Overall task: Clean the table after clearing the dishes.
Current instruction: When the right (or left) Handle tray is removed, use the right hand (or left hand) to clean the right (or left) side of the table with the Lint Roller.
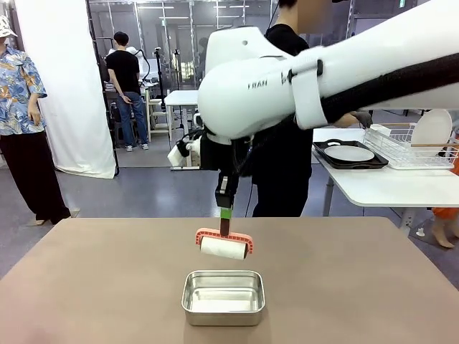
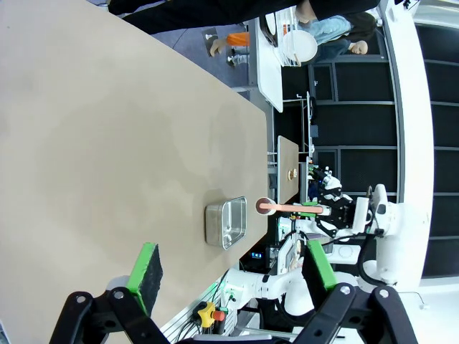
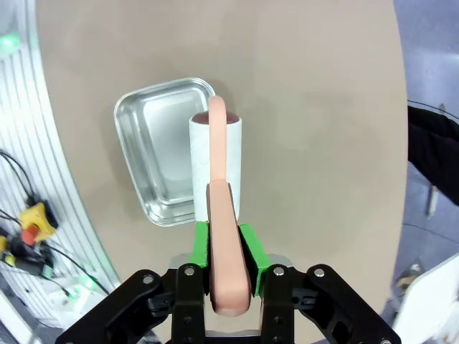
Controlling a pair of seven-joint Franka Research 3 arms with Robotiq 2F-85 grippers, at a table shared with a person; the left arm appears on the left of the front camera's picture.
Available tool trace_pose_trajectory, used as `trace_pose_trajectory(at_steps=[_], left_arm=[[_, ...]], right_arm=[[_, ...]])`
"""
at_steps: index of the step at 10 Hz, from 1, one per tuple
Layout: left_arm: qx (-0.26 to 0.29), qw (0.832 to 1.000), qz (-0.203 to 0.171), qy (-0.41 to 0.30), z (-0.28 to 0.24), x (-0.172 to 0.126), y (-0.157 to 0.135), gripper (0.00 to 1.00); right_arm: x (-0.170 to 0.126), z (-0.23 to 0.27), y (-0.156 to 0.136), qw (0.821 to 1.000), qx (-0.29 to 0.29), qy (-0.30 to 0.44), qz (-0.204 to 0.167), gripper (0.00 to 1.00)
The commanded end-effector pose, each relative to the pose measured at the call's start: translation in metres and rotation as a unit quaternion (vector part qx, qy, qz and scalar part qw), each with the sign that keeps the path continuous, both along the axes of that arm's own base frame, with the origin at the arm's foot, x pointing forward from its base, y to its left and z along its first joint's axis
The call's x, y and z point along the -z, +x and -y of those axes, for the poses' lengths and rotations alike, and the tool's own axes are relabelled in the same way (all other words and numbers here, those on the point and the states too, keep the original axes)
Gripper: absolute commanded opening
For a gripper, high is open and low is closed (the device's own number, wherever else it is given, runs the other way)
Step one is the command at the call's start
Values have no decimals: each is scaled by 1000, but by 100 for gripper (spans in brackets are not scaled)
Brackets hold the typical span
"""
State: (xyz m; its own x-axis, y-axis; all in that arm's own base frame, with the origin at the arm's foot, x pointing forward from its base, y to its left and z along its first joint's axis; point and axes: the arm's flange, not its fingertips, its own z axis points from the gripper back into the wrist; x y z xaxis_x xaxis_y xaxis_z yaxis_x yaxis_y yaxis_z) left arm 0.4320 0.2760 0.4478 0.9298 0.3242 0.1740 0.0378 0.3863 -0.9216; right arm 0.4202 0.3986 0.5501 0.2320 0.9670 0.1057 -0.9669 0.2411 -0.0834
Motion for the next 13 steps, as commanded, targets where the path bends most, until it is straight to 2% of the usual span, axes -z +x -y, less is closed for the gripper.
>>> trace_pose_trajectory(at_steps=[1, 3, 4, 7, 9, 11, 12, 13], left_arm=[[-1, 1000, 2, 0, -2, -2, -2, 100], [-1, 1000, 2, 0, -2, -2, -2, 100], [-1, 1000, 2, 0, -2, -2, -2, 100], [-1, 1000, 2, 0, -2, -2, -2, 100], [-1, 1000, 2, 0, -2, -2, -2, 100], [-1, 1000, 2, 0, -2, -2, -2, 100], [-1, 1000, 2, 0, -2, -2, -2, 100], [-1, 1000, 2, 0, -2, -2, -2, 100]], right_arm=[[-21, 30, 6, 992, 96, 68, -40, 23], [-19, 67, 17, 970, 218, 101, -35, 23], [-13, 93, 25, 951, 273, 136, -58, 23], [26, 186, 46, 864, 446, 211, -99, 23], [54, 227, 57, 816, 489, 265, -159, 23], [76, 252, 67, 780, 522, 285, -192, 23], [88, 257, 73, 765, 532, 295, -213, 23], [93, 256, 77, 771, 526, 280, -223, 23]])
